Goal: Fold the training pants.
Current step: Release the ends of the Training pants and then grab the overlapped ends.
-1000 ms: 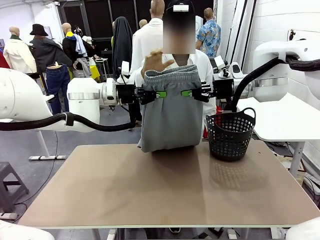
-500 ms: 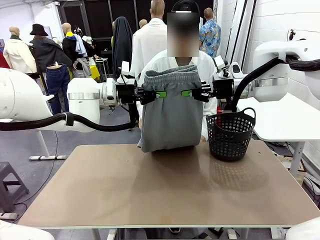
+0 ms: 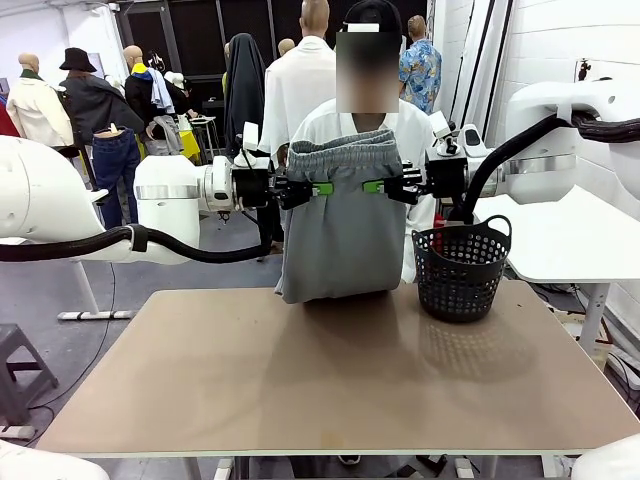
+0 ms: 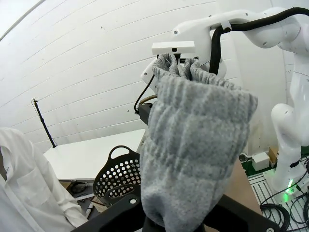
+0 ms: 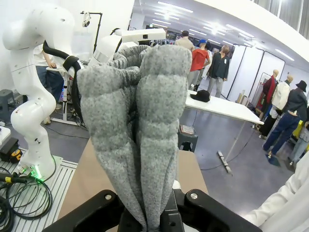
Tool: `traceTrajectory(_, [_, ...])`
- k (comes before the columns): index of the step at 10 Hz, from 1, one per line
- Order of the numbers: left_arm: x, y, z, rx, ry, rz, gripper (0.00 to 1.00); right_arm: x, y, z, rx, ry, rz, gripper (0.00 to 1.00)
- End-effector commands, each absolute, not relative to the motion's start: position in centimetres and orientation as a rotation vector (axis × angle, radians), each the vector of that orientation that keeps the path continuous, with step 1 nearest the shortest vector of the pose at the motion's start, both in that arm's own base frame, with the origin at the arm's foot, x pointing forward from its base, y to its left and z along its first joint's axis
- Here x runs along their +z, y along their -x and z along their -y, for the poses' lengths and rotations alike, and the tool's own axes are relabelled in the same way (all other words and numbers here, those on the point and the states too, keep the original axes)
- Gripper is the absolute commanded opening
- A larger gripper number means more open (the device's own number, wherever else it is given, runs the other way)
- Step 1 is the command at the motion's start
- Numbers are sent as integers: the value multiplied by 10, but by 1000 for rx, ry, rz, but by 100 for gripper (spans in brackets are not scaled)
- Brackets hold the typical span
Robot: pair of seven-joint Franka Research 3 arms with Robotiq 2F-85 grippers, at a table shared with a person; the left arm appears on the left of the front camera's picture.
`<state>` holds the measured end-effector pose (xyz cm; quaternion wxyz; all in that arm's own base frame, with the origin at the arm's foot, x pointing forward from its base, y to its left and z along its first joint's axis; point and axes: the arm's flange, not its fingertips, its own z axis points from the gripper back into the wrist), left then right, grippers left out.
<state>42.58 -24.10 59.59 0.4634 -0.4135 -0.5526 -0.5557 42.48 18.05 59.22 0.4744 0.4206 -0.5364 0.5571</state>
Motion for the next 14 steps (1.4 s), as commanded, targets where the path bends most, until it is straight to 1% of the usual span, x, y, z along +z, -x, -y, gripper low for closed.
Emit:
traceTrajectory(1, [598,-423,240,-1374,1028,1362,0,594,-423,-182,1367,-1030,1322,0])
traceTrajectory(14, [598,-423,240,-1374,1028,1362,0,594,-423,-182,1367,-1030,1322,0])
